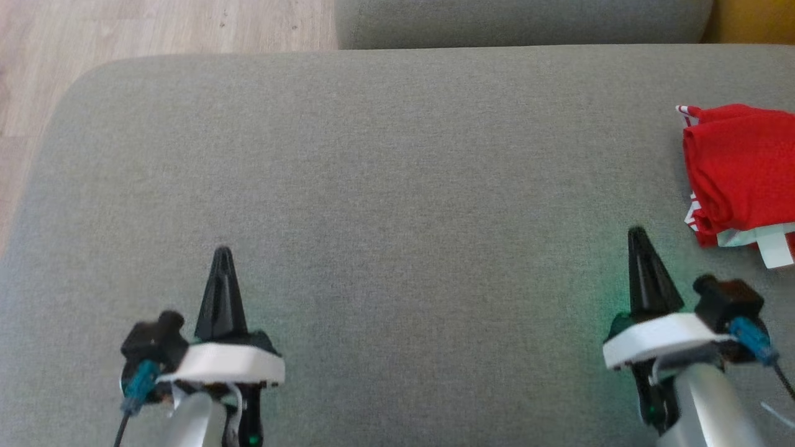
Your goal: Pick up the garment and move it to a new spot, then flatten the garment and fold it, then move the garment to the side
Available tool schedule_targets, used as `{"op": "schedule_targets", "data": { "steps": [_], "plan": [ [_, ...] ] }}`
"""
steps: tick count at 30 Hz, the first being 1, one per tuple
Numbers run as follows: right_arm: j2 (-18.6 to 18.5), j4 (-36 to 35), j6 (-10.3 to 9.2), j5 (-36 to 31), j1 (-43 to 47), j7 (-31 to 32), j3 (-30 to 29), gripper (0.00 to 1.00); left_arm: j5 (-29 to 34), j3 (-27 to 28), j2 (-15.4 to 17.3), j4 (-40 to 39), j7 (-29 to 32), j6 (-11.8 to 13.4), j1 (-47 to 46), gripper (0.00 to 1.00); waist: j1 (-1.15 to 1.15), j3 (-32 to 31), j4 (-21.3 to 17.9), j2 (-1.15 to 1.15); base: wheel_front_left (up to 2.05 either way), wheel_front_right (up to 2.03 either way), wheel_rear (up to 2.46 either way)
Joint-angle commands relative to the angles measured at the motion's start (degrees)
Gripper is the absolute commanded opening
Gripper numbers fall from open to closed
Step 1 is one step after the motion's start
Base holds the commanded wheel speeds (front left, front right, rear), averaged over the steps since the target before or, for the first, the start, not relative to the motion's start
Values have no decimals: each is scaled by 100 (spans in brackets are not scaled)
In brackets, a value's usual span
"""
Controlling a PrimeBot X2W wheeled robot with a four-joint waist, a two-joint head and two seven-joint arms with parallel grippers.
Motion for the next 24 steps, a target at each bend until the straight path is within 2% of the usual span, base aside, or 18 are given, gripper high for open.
{"op": "schedule_targets", "data": {
  "steps": [1,24],
  "plan": [
    [-8,-178,0,136,-198,31,-26,0,-118,29,0,-169,8,-15,-183,0,0,-8,-2,0,0,0,0],
    [-13,-330,-1,1680,-95,400,-125,0,-1397,309,20,-255,388,-153,-89,0,0,-150,-62,0,0,0,0]
  ]
}}
